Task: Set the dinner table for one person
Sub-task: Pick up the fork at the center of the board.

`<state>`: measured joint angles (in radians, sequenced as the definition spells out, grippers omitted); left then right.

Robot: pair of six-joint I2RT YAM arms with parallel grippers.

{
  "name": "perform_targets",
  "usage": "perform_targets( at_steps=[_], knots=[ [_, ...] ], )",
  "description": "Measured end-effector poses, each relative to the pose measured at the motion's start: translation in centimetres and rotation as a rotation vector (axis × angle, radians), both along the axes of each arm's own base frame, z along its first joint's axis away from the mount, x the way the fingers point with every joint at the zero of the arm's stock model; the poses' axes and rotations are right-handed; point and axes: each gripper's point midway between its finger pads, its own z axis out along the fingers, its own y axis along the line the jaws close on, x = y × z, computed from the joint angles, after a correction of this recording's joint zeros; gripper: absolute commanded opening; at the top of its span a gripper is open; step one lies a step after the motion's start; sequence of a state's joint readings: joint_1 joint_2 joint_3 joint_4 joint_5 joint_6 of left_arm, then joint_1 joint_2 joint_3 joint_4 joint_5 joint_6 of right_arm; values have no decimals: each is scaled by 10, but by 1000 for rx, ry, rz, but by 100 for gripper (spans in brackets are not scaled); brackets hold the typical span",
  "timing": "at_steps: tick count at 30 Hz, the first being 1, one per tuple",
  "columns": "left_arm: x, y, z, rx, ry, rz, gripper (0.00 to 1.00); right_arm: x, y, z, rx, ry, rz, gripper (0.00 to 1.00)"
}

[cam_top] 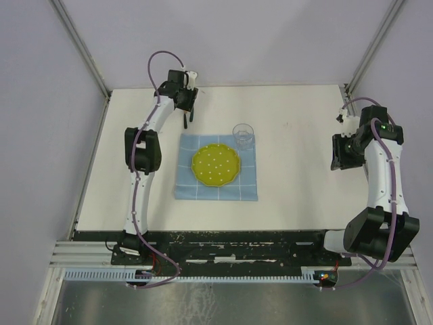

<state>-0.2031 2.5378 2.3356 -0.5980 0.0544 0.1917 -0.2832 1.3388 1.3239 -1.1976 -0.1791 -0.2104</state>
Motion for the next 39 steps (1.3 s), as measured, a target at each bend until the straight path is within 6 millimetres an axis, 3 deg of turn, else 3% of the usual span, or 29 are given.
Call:
perform_targets(
  at_steps=[5, 9, 20, 33, 39],
  knots=[
    [18, -11, 7, -27, -78, -17, 61, -5, 1, -7, 2, 23, -2, 43],
    [26, -20, -1, -67, -95, -31, 60, -11, 0, -12, -3, 40, -5, 43],
    [23, -36, -28, -78, -62, -48, 61, -15, -1, -12, -17, 37, -7, 42],
    [30, -35, -35, -67, -79, -11, 61, -20, -4, -16, -19, 54, -20, 42],
    [31, -31, -35, -56, -82, 8, 51, -21, -6, -18, -25, 59, -28, 42]
  ],
)
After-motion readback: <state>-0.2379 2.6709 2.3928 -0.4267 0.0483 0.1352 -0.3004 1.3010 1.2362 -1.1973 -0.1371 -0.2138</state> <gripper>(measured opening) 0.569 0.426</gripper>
